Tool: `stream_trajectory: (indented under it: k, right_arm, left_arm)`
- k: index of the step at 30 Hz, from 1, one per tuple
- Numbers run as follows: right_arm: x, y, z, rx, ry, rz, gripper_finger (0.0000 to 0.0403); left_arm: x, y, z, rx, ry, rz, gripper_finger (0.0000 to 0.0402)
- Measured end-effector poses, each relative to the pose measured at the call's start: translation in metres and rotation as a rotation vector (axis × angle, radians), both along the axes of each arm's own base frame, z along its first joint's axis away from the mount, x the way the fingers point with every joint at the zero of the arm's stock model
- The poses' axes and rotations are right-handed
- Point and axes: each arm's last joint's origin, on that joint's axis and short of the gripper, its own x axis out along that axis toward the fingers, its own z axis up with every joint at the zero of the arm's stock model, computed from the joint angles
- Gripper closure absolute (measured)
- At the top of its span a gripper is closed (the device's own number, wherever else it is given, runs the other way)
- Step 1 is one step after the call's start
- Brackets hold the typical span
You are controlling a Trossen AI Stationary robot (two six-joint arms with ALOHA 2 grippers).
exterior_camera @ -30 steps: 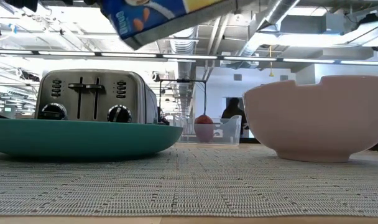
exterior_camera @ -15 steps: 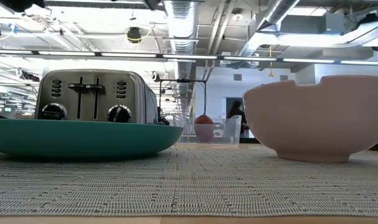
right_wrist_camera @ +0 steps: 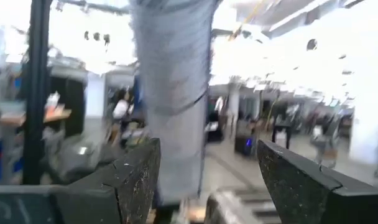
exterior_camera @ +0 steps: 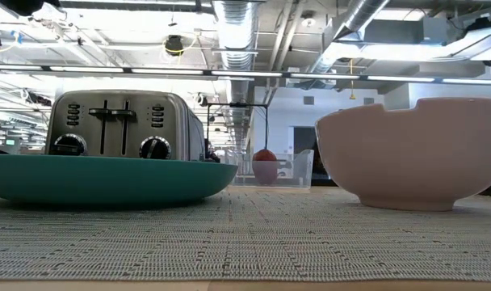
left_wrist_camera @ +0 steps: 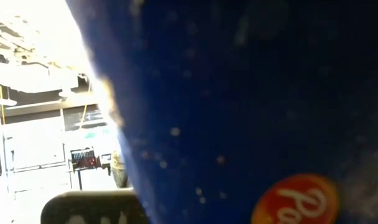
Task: Arrange a breakfast setting
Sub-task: Pour the cereal into the white bowl
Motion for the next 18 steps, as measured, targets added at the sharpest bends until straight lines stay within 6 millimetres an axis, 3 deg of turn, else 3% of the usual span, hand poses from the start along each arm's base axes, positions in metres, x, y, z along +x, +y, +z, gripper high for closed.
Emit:
stream_trajectory:
  k: [8,18]
  right_arm:
    - [0.016,-0.001,0.006,-0.033,-0.131,0.056,0.0107]
    - [0.024,0.006,0.019,-0.083,-0.111,0.091,0.0108]
  left_arm:
    - [0.001,0.0,0.0,-0.001,0.003,-0.003,0.0401]
    - [-0.002,0.0,0.002,0.001,-0.01,0.008,0.0401]
